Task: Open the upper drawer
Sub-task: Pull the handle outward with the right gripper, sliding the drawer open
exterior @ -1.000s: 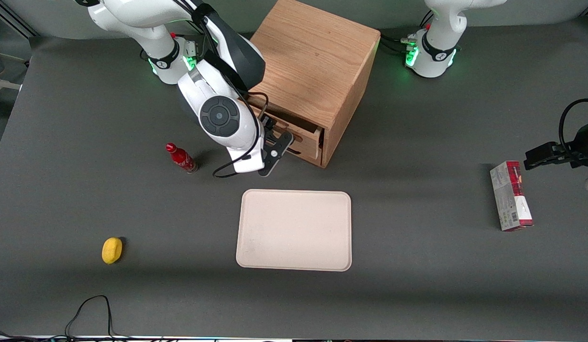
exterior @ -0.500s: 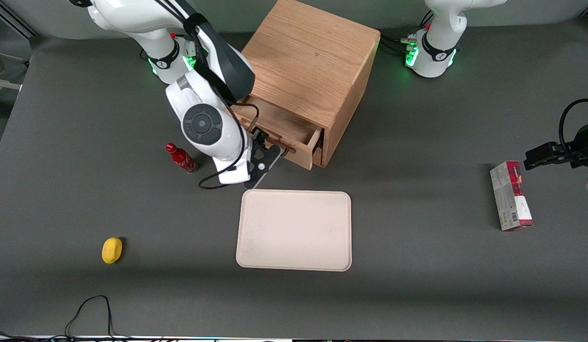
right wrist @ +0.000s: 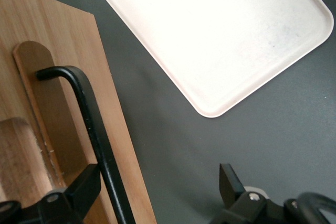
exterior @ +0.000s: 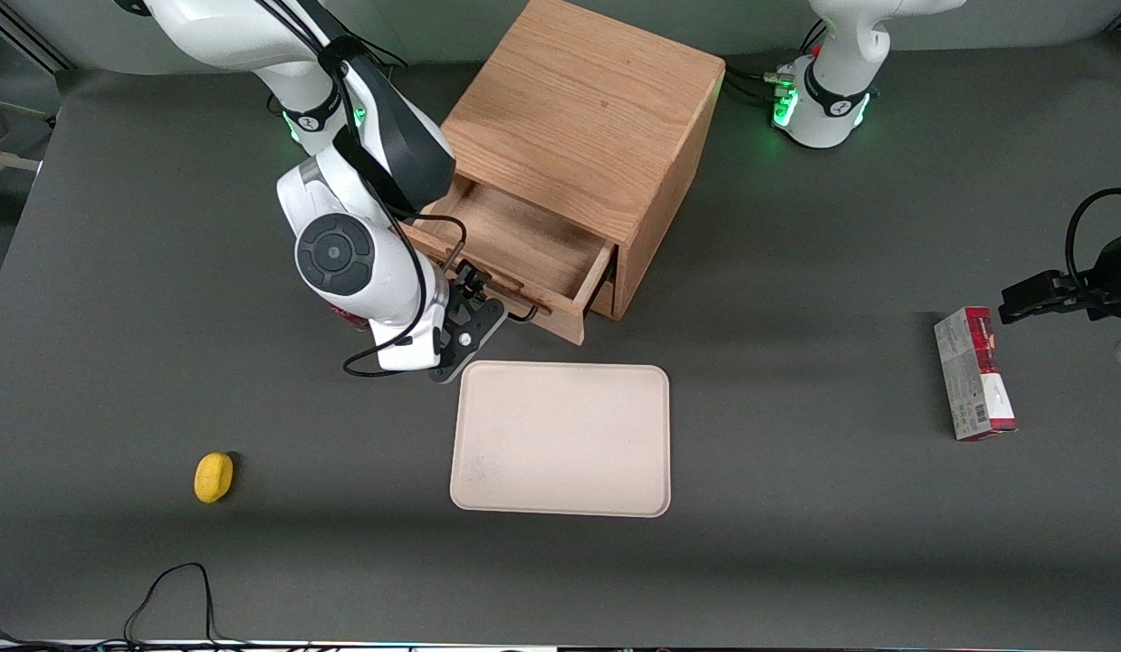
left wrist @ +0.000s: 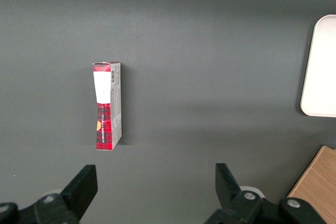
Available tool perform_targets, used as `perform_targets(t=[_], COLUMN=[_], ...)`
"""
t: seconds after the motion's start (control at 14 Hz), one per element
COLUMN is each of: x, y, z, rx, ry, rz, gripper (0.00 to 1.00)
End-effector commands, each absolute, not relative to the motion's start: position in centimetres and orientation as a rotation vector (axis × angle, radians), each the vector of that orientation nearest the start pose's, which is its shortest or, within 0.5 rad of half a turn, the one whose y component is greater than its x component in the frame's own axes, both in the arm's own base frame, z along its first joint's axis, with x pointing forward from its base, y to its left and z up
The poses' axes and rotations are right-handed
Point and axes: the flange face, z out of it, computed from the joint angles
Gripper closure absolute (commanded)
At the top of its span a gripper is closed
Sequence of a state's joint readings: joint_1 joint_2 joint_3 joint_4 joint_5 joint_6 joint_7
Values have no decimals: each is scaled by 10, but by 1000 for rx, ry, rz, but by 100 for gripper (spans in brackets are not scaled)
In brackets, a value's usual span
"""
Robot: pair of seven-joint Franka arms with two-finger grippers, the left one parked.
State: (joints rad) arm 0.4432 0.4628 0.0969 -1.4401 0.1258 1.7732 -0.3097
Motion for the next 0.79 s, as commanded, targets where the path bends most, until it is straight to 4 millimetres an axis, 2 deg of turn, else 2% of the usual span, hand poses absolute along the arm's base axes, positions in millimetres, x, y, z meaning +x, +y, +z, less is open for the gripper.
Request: perform_targets(t=[0.0,0.07,0.21,0.29,0.57,0.71], x=[595,599,606,611,614,617], y=[342,342,335,327,326,327], z=[417,423,424,423,413,424], rx=[-2764,-2763,-2771,-2777,-2754,-2755], ry=[-1151,-1149,-1133,-1113,-1154,-1151], rz=[180,155,146,147,161,127], gripper=[0,0,0,0,0,0])
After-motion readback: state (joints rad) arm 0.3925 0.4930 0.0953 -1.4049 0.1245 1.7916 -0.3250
